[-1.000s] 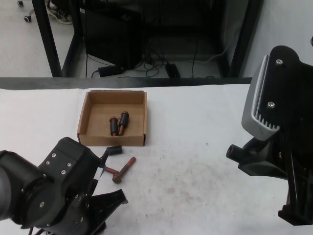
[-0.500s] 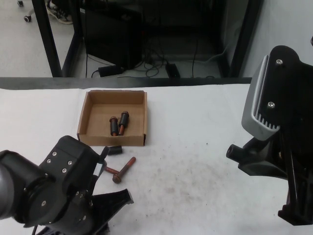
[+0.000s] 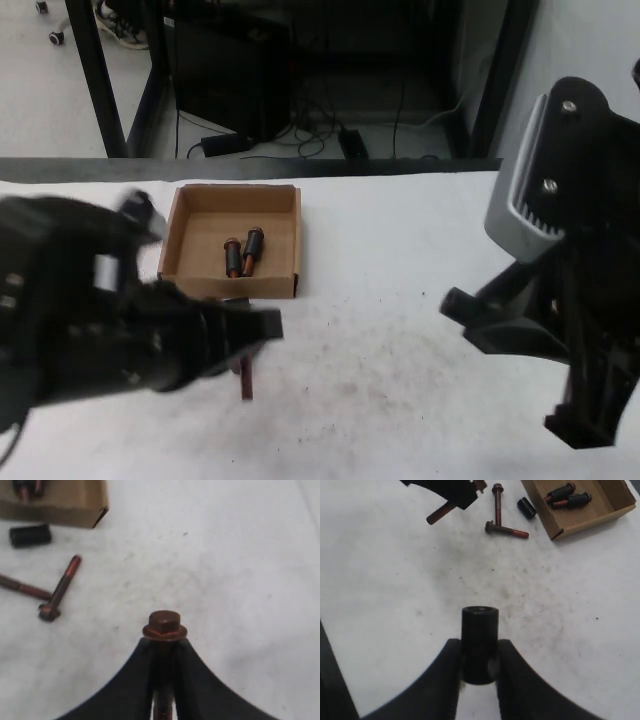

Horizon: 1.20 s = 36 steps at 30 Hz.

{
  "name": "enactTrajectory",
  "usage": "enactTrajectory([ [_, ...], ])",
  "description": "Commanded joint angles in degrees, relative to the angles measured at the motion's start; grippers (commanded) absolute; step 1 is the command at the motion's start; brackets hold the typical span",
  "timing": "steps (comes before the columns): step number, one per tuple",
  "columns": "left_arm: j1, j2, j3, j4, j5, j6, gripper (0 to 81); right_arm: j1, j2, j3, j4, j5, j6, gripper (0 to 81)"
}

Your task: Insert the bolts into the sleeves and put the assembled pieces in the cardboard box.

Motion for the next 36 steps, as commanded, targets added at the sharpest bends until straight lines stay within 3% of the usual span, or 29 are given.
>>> enactTrajectory([
  [1, -1.58, 1.72, -0.28, -0.04, 0.71, -0.16, 0.8, 0.29, 0.80, -0.01, -2.68, -3.02, 3.39, 0.0],
  [5, 4.01, -4.85, -0.28, -5.16, 3.22, 3.80, 0.8, 1.70, 2.58, -0.01, -8.36, -5.05, 8.79, 0.0],
  [11, 12.96, -7.35, -0.28, -15.03, 18.43, 1.28, 0.8, 5.28, 6.18, -0.01, -19.48, -7.14, 14.46, 0.0],
  [14, 15.20, -7.35, -0.28, -17.30, 21.42, -0.44, 0.8, 7.13, 8.12, -0.01, -23.90, -7.14, 18.26, 0.0],
  [21, 15.62, -7.35, -0.28, -20.82, 27.74, -2.33, 0.8, 9.70, 12.32, -0.01, -32.67, -7.07, 22.10, 0.0],
  [27, 15.72, -7.35, -0.28, -20.63, 27.99, -2.38, 0.8, 9.78, 12.92, -0.01, -35.60, -2.79, 25.27, 0.0],
  [36, 15.71, -7.35, -0.28, -20.53, 27.89, -2.38, 0.8, 9.78, 12.92, -0.12, -39.38, -2.80, 26.74, 0.0],
])
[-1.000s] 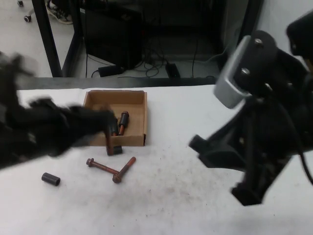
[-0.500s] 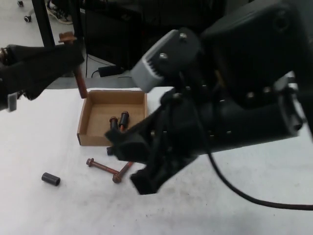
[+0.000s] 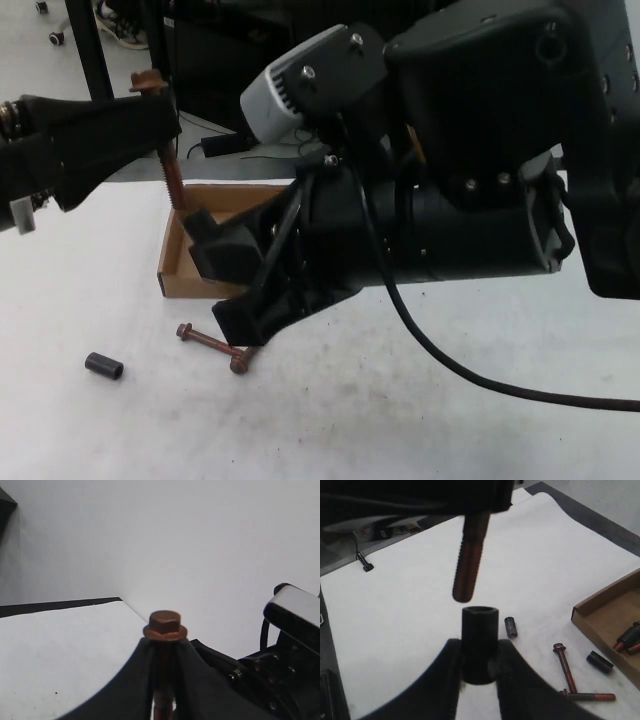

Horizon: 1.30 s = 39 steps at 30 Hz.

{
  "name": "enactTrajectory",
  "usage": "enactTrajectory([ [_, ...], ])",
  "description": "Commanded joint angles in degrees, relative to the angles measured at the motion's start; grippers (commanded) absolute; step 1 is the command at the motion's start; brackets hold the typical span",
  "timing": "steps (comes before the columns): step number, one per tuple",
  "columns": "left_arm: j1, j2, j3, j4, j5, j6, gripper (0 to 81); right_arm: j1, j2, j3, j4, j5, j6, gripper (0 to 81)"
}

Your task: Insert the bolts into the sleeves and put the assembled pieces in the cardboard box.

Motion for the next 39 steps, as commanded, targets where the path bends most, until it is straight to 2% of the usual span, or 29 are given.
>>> enactTrajectory([
  [1, 0.14, -0.32, -0.28, -1.09, 0.44, -0.38, 0.8, 0.04, -0.27, -0.41, -2.12, 0.11, 0.95, 0.0],
  [12, 0.14, -0.32, -0.28, -1.14, 0.16, -0.38, 0.8, 0.04, -0.27, -0.41, -2.82, -2.53, 1.88, 0.0],
  [26, 0.14, -0.32, -0.28, -1.14, 0.16, -0.38, 0.8, 0.04, -0.27, -1.44, -3.06, -2.45, 2.05, 0.0],
  [39, 0.14, -0.32, -0.12, -1.14, 0.18, -0.38, 0.8, 0.04, -0.27, -1.44, -3.71, 5.30, 2.52, 0.0],
])
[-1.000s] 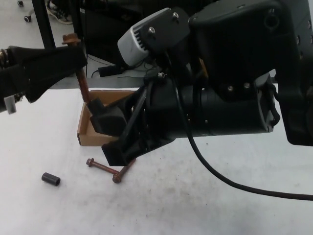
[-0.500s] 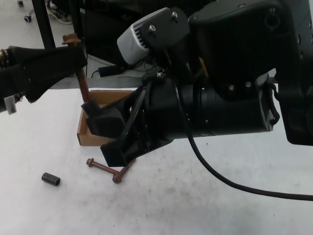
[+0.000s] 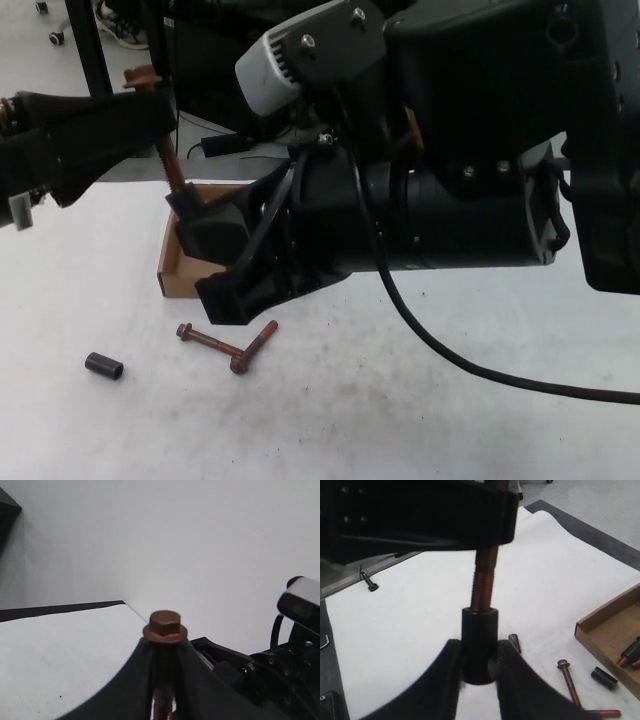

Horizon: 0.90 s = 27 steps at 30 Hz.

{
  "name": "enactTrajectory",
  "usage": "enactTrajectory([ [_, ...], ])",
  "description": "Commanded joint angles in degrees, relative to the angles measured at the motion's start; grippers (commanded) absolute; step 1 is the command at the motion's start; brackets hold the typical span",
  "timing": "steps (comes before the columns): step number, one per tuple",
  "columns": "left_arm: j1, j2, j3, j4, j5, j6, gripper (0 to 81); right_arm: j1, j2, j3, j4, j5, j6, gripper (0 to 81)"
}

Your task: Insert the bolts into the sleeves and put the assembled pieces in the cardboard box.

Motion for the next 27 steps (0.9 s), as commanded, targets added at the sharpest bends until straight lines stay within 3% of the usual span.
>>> enactTrajectory([
  [1, 0.14, -0.32, -0.12, -0.84, 0.77, -0.38, 0.8, -0.28, -0.27, -0.87, -1.30, 3.79, 0.45, 0.0],
  [10, 0.14, -0.32, -0.12, -0.84, 0.77, -0.38, 0.8, -0.28, -0.27, -0.87, -1.30, 6.31, 0.45, 0.0],
  [22, -0.13, -0.32, -0.08, 0.60, 0.90, 0.94, 0.8, -0.38, -0.27, -0.87, -4.21, -1.05, -2.42, 0.0],
  [27, -0.14, -0.32, -0.08, 6.12, 0.90, 5.86, 0.8, -0.38, -0.27, -0.87, -5.17, -1.51, -2.67, 0.0],
])
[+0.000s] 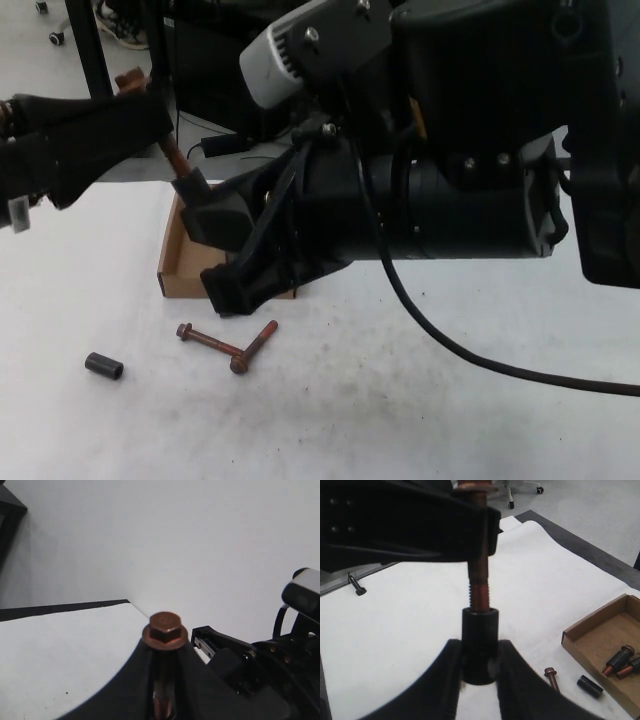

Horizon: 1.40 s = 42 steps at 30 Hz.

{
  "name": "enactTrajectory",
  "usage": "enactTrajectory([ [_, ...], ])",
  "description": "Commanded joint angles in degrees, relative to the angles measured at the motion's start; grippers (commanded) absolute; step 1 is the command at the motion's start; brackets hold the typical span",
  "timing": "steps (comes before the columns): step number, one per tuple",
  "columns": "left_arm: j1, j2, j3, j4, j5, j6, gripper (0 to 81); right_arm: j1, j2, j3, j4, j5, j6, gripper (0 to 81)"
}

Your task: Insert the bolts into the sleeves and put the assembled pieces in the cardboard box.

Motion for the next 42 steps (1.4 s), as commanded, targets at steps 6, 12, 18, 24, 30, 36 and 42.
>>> enactTrajectory([
  [6, -0.43, -0.21, 0.03, 2.00, 0.59, 2.62, 0.8, -0.21, -0.80, -1.02, -3.72, 0.77, -0.50, 0.0],
  [12, -0.43, -0.21, 0.03, 2.00, -1.14, 2.65, 0.8, -0.21, -0.80, -1.14, -3.72, 2.26, 1.05, 0.0],
  [18, -0.43, -0.21, 0.03, 2.84, -2.07, 3.02, 0.8, -0.21, -0.80, -1.12, -6.96, 2.57, 4.08, 0.0],
  [24, -0.43, -0.21, 0.03, 3.62, -2.98, 3.94, 0.8, -0.21, -0.80, -1.12, -9.36, 2.57, 4.57, 0.0],
  [30, -0.43, -0.21, 0.03, 3.49, -2.87, 3.94, 0.8, -0.21, -0.80, -1.12, -9.06, 2.57, 3.24, 0.0],
  [36, -0.43, -0.21, 0.03, 5.51, -2.73, 3.17, 0.8, -0.21, -0.80, -1.12, -6.36, 1.14, -0.50, 0.0],
  [42, -0.43, -0.21, 0.03, 7.59, -0.21, 5.64, 0.8, -0.21, -0.80, -1.12, -6.21, 0.58, -0.93, 0.0],
])
